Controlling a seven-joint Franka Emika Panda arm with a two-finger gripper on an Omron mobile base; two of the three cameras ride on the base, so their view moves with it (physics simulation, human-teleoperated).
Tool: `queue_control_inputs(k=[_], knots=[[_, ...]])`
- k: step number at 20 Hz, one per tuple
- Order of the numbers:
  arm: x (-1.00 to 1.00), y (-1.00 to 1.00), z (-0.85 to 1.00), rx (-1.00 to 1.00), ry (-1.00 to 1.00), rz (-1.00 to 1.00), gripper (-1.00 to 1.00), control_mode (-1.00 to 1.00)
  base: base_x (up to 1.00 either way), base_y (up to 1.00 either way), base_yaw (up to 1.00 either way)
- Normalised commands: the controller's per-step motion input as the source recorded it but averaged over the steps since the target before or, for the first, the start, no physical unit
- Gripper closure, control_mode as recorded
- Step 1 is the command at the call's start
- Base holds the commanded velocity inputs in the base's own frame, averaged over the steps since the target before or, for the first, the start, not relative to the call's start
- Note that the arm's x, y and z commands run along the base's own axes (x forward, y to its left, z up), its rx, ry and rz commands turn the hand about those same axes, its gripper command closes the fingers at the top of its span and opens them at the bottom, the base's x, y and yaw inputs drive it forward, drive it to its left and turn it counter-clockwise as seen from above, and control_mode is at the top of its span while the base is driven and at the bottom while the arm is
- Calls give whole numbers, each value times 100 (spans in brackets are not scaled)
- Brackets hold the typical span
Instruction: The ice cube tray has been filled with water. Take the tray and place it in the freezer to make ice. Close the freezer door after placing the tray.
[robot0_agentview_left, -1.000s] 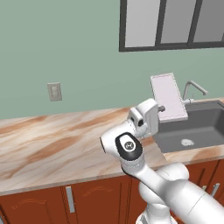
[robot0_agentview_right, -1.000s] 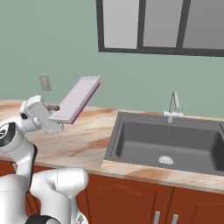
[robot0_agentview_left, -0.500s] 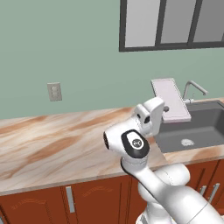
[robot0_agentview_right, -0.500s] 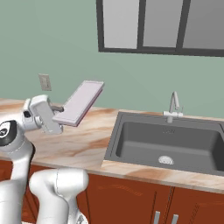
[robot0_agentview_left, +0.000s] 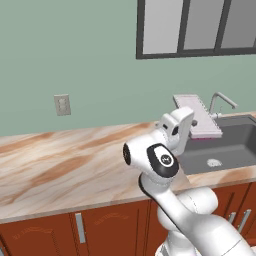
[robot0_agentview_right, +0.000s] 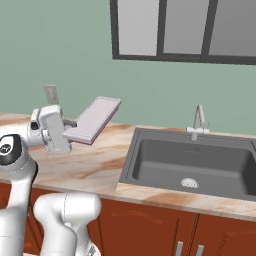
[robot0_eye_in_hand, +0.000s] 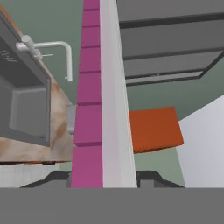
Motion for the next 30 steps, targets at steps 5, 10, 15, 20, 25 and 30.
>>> queue_control_inputs(k=[5, 10, 15, 20, 25, 30], knots=[[-4, -20, 0, 0, 0, 0, 100, -100, 0, 0, 0], [0, -3, 0, 0, 0, 0, 100, 100, 0, 0, 0], [0, 0, 0, 0, 0, 0, 100, 100, -53, 0, 0], [0, 0, 0, 0, 0, 0, 100, 100, -94, 3, 0], [0, 0, 0, 0, 0, 0, 100, 100, -84, 19, 10], [0, 0, 0, 0, 0, 0, 100, 100, -58, 29, 46]])
